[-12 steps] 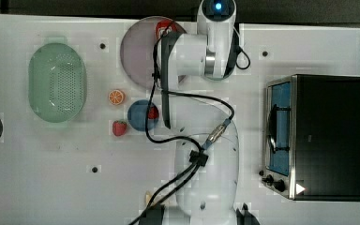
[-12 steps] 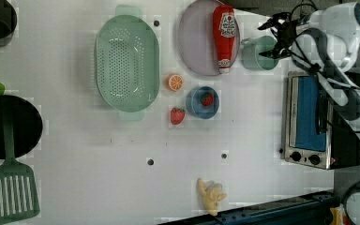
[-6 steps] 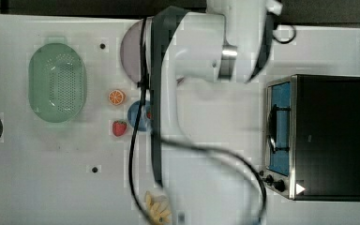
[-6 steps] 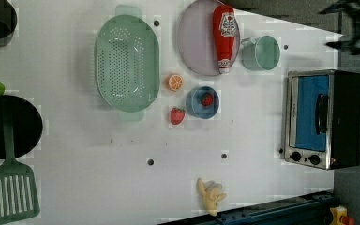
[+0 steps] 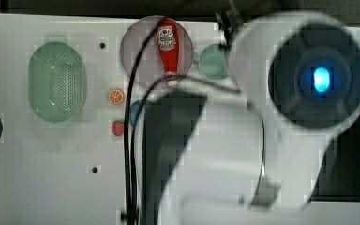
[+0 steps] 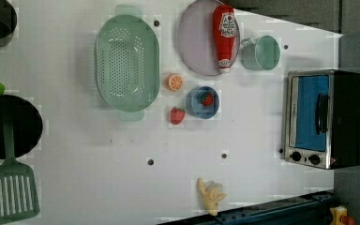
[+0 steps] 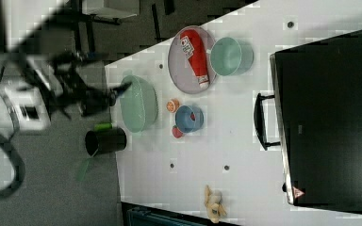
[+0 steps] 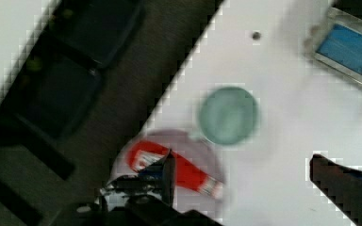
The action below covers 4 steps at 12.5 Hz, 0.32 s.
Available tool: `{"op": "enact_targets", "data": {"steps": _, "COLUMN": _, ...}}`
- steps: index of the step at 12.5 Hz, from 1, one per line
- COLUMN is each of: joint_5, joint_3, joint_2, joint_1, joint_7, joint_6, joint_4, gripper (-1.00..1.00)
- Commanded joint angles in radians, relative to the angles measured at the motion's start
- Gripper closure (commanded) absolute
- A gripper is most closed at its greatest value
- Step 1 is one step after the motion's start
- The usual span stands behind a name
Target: Drag mug forwards.
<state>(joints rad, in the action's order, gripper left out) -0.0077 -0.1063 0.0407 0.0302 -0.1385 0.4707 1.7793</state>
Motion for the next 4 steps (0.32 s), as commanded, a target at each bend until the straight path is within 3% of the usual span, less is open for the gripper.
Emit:
{"op": "enact_targets", "data": {"steps": 1, "joint_5": -0.022, "joint_3": 0.021, "joint_2": 0.090, "joint_1": -0.003, "joint_7": 0.068, "joint_6": -0.048, "joint_4": 0.210, "gripper": -1.00}}
{"op": "enact_targets", "data": {"steps": 4, "joint_5": -0.022, "joint_3": 0.038, "joint_2": 0.243, "joint_1": -0.004, "joint_7": 0.068, "joint_6": -0.263, "joint_4": 0.280, "gripper": -1.00}}
